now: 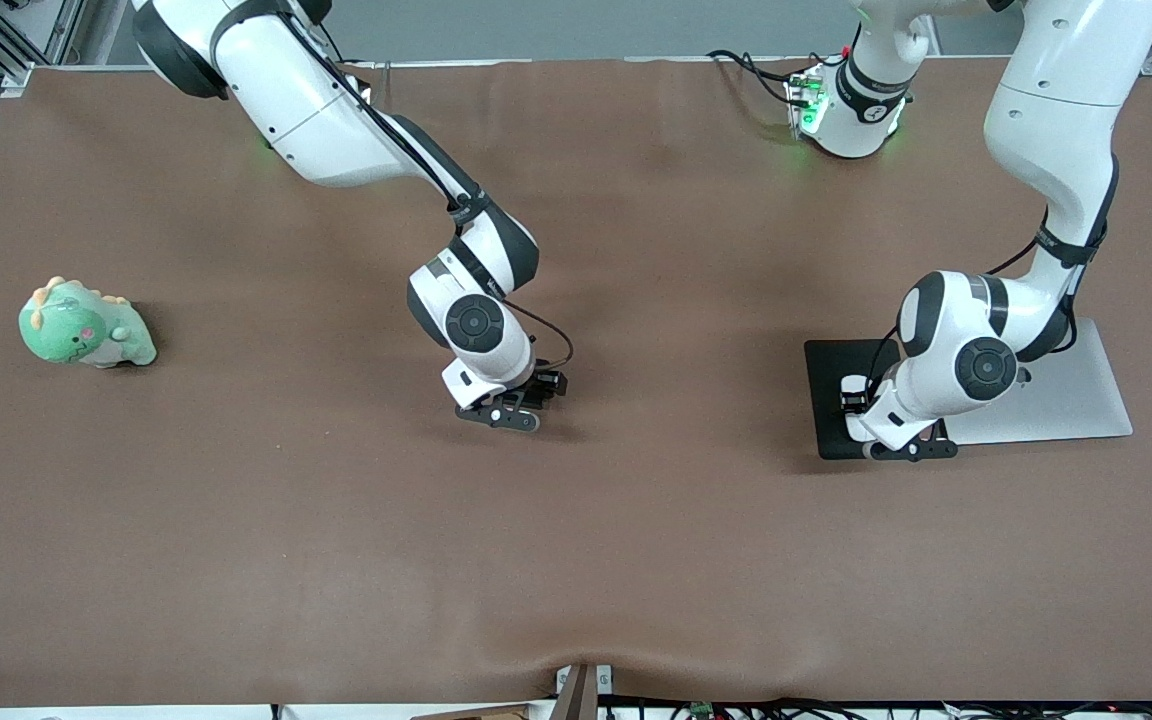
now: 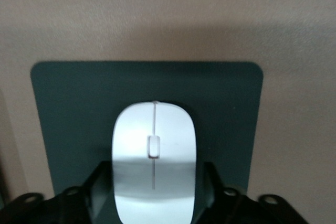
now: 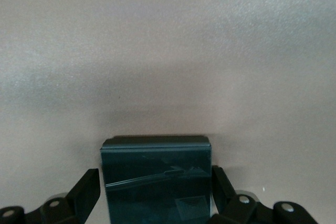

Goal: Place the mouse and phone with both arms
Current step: 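Lower the mouse onto the pad while the right gripper grasps the phone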

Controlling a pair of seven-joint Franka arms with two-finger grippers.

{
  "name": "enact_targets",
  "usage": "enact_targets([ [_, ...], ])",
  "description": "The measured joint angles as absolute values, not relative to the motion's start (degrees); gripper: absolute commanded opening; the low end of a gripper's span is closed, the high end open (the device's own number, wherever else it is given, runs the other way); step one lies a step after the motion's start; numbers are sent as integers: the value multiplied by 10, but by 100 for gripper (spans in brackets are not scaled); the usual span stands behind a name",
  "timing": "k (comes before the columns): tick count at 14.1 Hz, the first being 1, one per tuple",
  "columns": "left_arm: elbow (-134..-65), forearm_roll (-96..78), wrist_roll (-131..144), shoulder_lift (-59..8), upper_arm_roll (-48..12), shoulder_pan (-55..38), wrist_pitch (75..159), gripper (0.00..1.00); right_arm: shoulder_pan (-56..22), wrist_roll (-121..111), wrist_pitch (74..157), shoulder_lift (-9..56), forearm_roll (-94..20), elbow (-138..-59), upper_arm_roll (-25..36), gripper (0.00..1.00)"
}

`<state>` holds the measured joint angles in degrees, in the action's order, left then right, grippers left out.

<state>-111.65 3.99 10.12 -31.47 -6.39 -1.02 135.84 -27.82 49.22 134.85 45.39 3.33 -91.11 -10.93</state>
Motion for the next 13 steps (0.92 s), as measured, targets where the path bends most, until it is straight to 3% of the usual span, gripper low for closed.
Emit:
enact_targets([
  [1,-1107,42,99,-309,-64,-10,1343,100,-278,492,1347,454,39,-911,-108,27],
  [2,-1093,42,93,-297,-63,-10,1314,100,-278,493,1344,453,42,-910,-108,13],
  [4,-1062,42,83,-254,-62,-8,1231,100,-278,493,1343,454,46,-909,-108,3],
  [13,-970,-7,33,-23,-20,-10,926,100,-234,488,1244,431,48,-872,-103,0],
])
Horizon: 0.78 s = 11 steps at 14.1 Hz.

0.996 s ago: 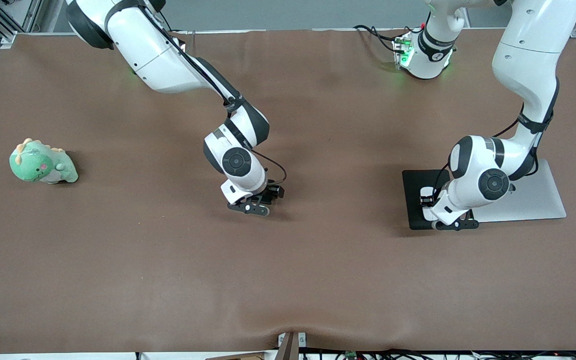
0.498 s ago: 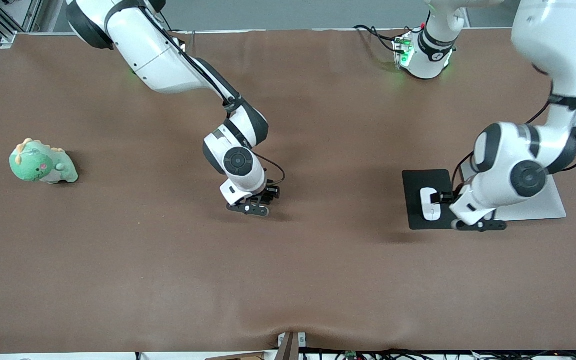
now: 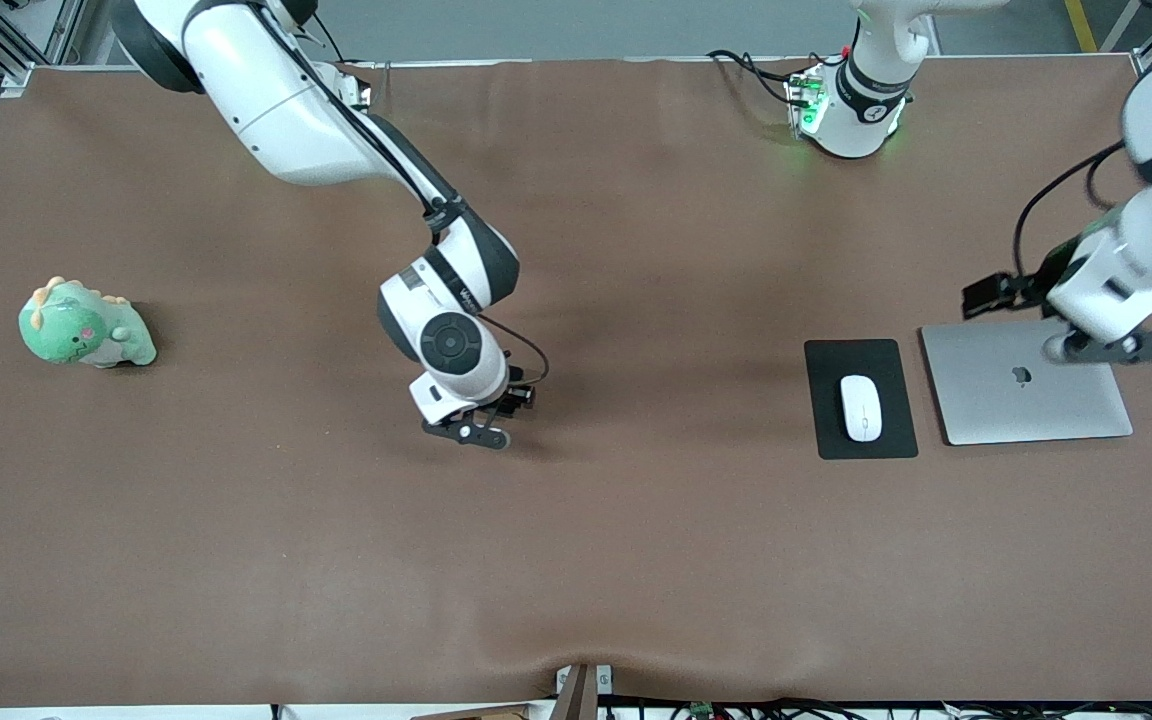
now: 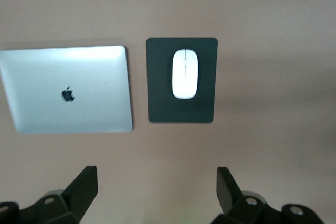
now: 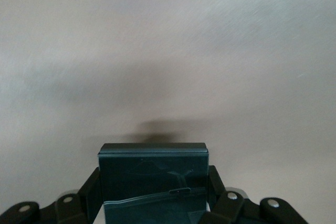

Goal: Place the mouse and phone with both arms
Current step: 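Lower the mouse onto the pad while the right gripper grasps the phone, then carry the black phone with the right gripper toward the plush toy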

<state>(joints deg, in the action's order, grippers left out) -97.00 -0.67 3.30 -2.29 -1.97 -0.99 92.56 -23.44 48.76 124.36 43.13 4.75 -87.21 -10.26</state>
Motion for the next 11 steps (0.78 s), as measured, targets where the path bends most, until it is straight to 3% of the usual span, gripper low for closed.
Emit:
enact_targets([
  [3,-941,-10,32,-5,11,-34,891,100,-190,446,1217,418,48,-872,-102,0],
  [11,-935,-12,32,8,-9,-29,887,100,-72,274,1176,355,48,-940,-101,0],
])
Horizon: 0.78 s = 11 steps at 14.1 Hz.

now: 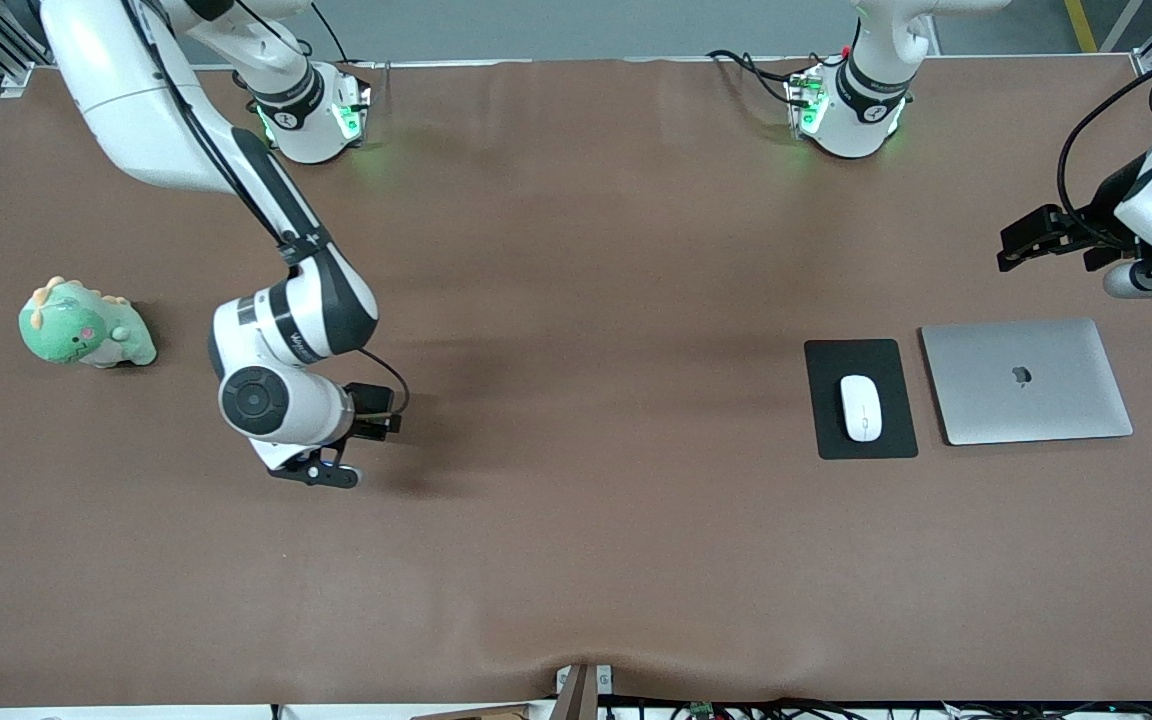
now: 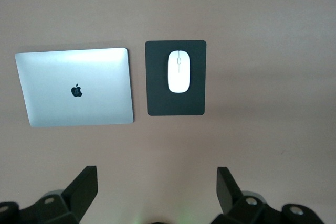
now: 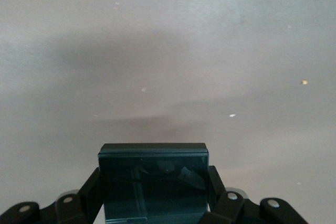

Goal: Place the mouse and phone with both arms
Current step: 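Carry the black phone with the right gripper toward the plush toy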

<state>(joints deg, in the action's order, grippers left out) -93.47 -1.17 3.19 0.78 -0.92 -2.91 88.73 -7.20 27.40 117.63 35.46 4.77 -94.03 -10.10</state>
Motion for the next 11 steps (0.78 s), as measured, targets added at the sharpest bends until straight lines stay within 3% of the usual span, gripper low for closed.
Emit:
enact_targets([
  [11,-933,-12,32,17,-10,-27,886,100,49,174,1191,264,48,-1064,-99,0],
])
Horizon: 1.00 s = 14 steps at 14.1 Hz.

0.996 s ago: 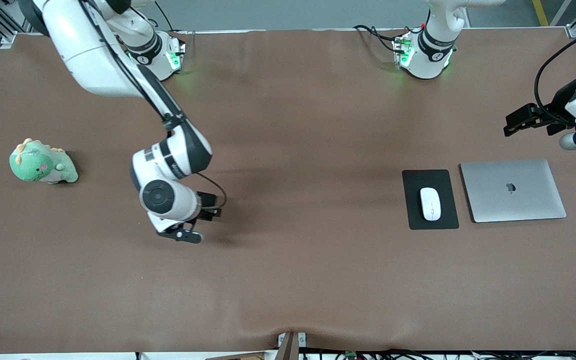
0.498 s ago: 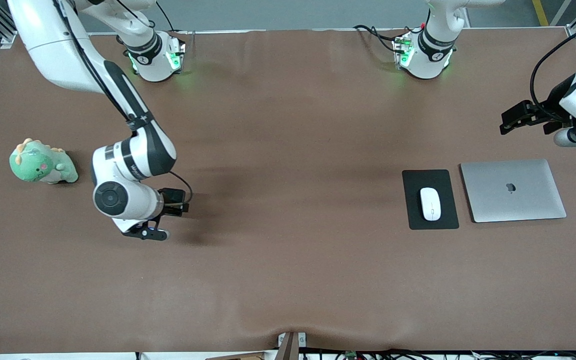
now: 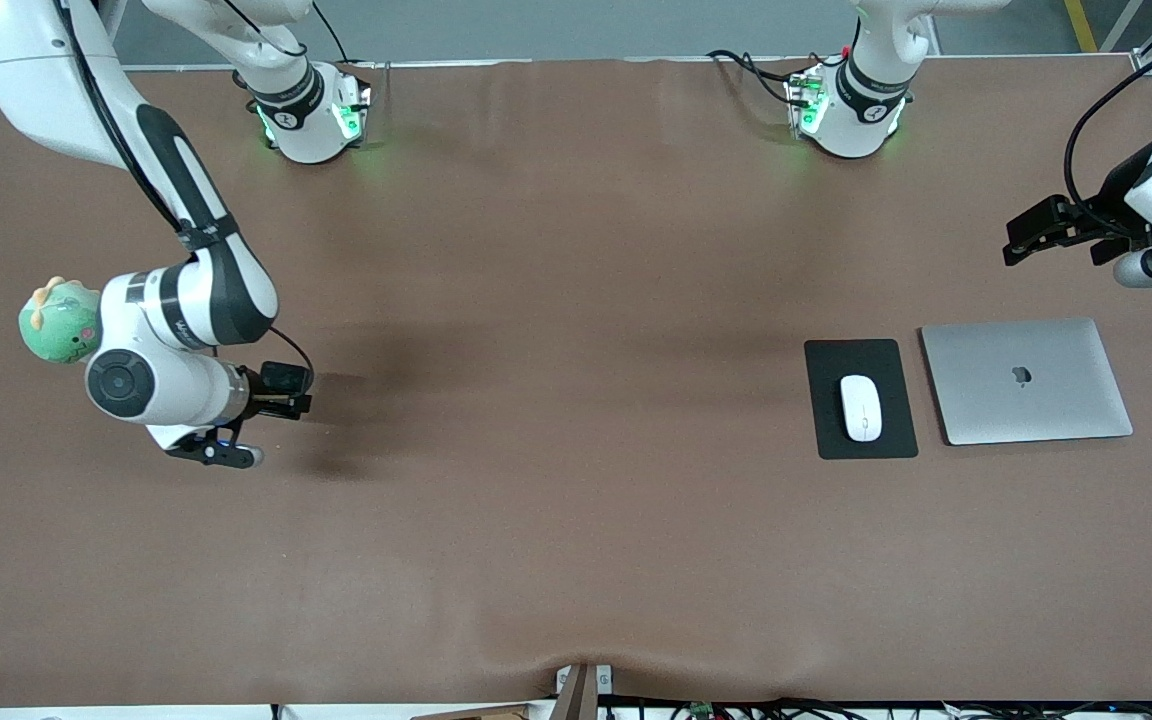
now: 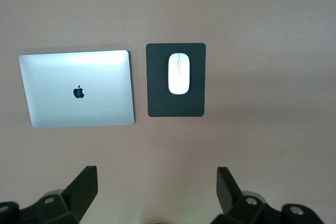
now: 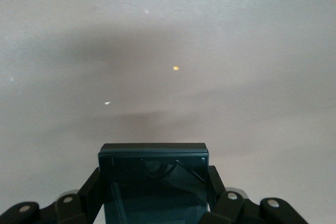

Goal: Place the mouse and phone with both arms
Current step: 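Carry the black phone with the right gripper toward the plush toy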

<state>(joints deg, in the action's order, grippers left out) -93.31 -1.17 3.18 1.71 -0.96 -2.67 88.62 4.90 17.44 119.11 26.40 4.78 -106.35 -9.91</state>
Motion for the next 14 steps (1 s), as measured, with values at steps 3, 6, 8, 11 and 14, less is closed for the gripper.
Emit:
enact_targets([
  [3,-933,-11,20,17,-10,-27,886,100,85,119,1257,240,48,-1122,-99,0],
  [6,-933,-4,11,17,-10,-26,887,100,126,64,1335,228,48,-1194,-99,0],
  [8,-933,-1,11,17,-10,-26,887,100,140,49,1384,227,48,-1233,-99,0],
  [11,-933,6,11,17,-10,-26,887,100,152,38,1425,227,48,-1274,-98,0],
  [14,-933,7,11,17,-11,-26,887,100,167,23,1444,227,48,-1296,-98,0],
])
